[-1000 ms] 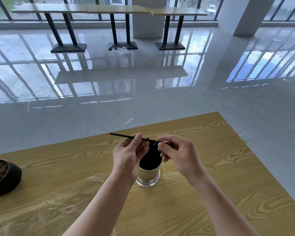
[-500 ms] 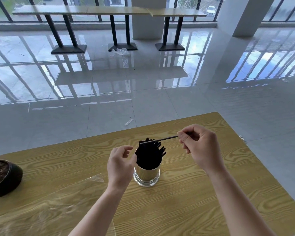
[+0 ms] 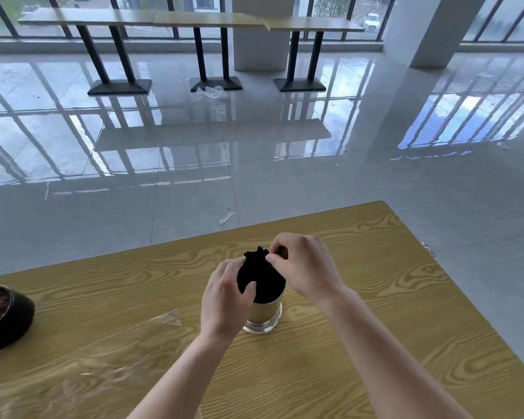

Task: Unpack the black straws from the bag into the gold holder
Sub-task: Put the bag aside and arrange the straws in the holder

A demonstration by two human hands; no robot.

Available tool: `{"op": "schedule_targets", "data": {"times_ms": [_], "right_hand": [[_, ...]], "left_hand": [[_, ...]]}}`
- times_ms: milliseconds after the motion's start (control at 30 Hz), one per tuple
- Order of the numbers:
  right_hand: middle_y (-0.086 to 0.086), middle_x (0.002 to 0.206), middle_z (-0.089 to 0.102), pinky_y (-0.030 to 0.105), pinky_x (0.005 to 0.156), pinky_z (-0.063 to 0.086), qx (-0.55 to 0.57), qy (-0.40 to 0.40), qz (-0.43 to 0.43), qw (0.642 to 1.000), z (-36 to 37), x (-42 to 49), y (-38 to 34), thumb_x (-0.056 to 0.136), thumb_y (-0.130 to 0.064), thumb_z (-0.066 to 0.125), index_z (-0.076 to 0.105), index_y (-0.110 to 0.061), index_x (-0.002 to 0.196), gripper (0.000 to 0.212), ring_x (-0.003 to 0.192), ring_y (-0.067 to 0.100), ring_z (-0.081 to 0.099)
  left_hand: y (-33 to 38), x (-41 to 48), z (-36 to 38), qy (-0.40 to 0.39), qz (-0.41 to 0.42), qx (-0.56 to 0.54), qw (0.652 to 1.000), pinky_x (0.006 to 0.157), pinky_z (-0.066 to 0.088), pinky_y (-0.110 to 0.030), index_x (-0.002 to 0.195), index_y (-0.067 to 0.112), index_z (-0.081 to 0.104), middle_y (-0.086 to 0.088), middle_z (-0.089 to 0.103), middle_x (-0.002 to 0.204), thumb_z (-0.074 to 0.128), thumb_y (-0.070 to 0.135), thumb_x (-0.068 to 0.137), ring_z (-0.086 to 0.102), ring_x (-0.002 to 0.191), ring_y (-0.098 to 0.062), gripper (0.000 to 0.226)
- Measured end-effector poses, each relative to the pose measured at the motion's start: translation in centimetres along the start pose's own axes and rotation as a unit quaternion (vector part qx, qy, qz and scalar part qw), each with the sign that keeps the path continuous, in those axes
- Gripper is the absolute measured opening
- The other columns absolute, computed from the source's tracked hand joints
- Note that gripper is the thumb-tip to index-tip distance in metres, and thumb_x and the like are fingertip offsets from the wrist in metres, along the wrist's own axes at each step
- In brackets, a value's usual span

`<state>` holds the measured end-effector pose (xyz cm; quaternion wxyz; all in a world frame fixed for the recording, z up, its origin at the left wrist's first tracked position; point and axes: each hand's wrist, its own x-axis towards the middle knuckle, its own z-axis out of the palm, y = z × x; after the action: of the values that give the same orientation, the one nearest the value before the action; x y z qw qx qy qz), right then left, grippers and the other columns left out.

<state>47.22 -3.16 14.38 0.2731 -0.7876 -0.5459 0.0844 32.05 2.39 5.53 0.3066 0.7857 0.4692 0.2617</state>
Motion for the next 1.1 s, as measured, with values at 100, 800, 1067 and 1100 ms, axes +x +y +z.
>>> {"op": "schedule_targets", "data": {"times_ms": [100, 800, 1067, 1100], "right_hand": [[-0.006, 0.084, 0.075, 0.028, 0.07, 0.055, 0.008, -0.014, 0.003, 1.0, 1.1, -0.2, 0.3, 0.087, -0.029, 0.075, 0.074, -0.021, 0.097, 0.014, 0.078, 0.013, 0.069], [-0.003, 0.083, 0.071, 0.033, 0.064, 0.063, 0.213, 0.061, 0.11, 0.969, 4.8, -3.3, 4.9, 0.089, -0.009, 0.074, 0.072, -0.012, 0.108, 0.019, 0.069, 0.013, 0.072], [-0.005, 0.078, 0.071, 0.021, 0.057, 0.058, 0.221, 0.046, 0.083, 0.971, 5.1, -0.1, 3.8, 0.089, -0.016, 0.075, 0.074, -0.017, 0.093, 0.004, 0.069, 0.01, 0.07], [-0.007, 0.077, 0.071, 0.021, 0.059, 0.057, 0.197, 0.052, 0.072, 0.976, 4.8, 0.3, 3.8, 0.089, -0.019, 0.075, 0.074, -0.018, 0.093, 0.004, 0.07, 0.009, 0.068]], "left_hand": [[-0.1, 0.1, -0.2, 0.0, -0.002, -0.007, 1.0, 0.088, 0.037, -0.021, 0.133, 0.026, 0.058, 0.011, 0.061, 0.129, 0.07, 0.022, 0.086, 0.057, 0.118, -0.012, 0.049], [0.0, 0.7, 0.2, -0.035, -0.022, -0.046, 0.998, 0.106, 0.033, -0.023, 0.147, 0.016, 0.046, 0.001, 0.055, 0.146, 0.068, 0.013, 0.085, 0.047, 0.138, -0.015, 0.066], [0.1, 0.7, 0.2, -0.043, -0.061, -0.086, 0.994, 0.107, 0.035, -0.024, 0.153, 0.019, 0.036, 0.002, 0.052, 0.147, 0.071, 0.017, 0.08, 0.045, 0.137, -0.012, 0.081], [0.0, 0.8, 0.2, -0.042, -0.058, -0.085, 0.994, 0.107, 0.035, -0.024, 0.153, 0.02, 0.036, 0.002, 0.052, 0.147, 0.071, 0.018, 0.081, 0.045, 0.137, -0.011, 0.08]]}}
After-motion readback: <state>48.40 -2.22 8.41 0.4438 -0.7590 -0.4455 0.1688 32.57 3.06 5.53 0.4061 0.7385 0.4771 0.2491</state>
